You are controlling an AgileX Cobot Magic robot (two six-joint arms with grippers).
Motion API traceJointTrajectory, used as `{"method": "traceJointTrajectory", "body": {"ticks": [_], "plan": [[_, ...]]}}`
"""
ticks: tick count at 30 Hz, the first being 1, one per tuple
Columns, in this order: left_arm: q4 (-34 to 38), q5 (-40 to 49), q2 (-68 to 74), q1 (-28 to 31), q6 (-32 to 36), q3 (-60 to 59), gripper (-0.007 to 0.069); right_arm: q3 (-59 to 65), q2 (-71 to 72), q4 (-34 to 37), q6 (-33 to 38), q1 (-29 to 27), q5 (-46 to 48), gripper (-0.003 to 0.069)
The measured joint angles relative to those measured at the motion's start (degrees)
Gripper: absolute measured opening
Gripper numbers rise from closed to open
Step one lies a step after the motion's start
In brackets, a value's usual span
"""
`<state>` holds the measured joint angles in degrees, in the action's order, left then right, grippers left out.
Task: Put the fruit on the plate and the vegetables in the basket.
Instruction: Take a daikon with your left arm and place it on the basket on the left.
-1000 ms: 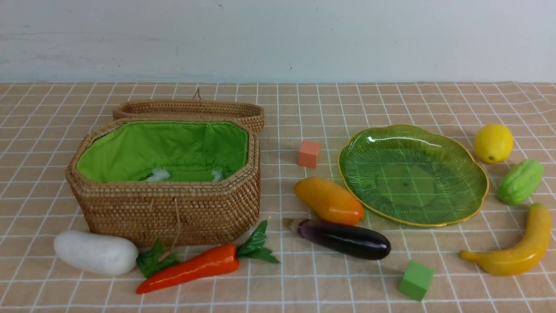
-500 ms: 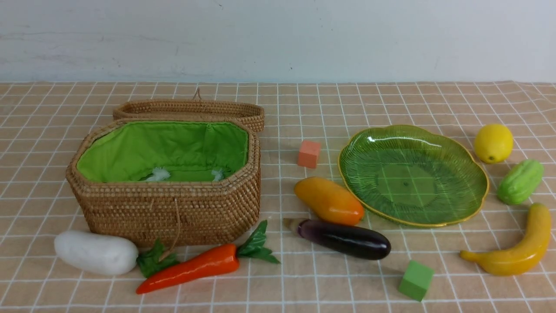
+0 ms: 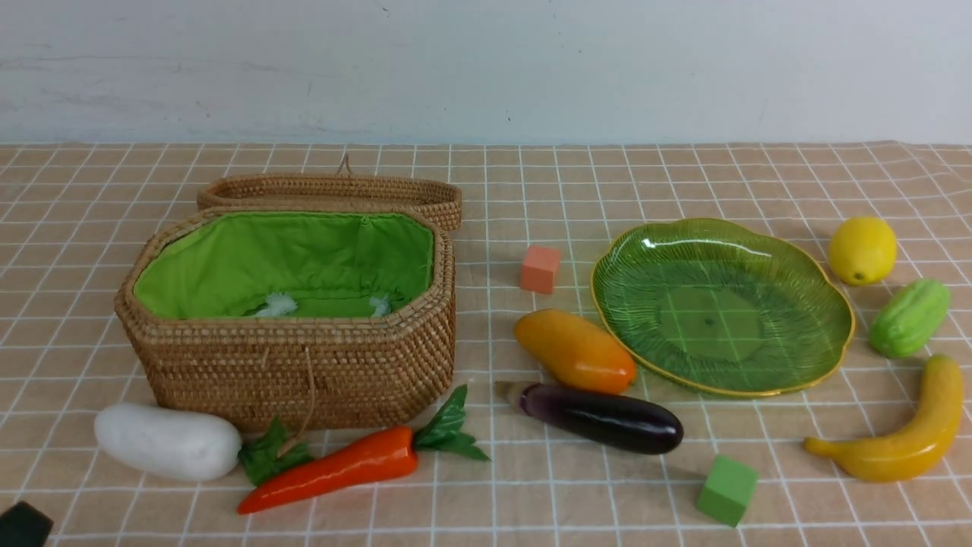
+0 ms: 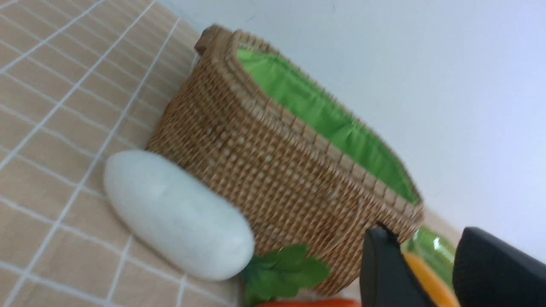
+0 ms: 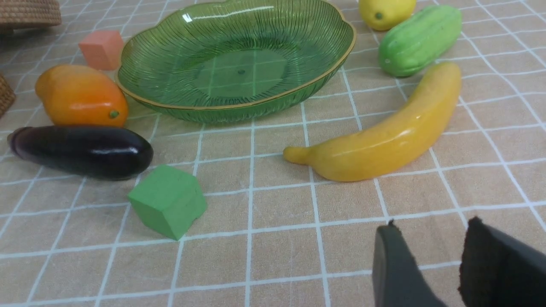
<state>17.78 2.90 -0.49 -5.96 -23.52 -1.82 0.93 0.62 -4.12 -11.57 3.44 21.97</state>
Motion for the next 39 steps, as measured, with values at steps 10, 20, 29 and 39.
{"method": "traceJointTrajectory", "body": {"ticks": [10, 20, 29, 39], "plan": [[11.2, 2.8, 0.0, 0.0, -4.7, 2.4, 0.0099, 0.0, 0.0, 0.0, 0.0, 0.0, 0.0, 0.0242], [6.6, 22.7, 10.4, 0.0, 15.0, 20.6, -0.0013, 0.5, 0.0, 0.6, -2.2, 0.0, -3.0, 0.0242], [7.1, 46.4, 35.3, 0.0, 22.8, 33.9, -0.0013, 0.6, 0.0, 15.1, -18.4, 0.0, -19.1, 0.0238], [11.4, 46.9, 51.7, 0.0, 43.5, 44.7, -0.0013, -28.5, -9.6, 13.9, -6.4, 11.0, 12.4, 0.0138]]}}
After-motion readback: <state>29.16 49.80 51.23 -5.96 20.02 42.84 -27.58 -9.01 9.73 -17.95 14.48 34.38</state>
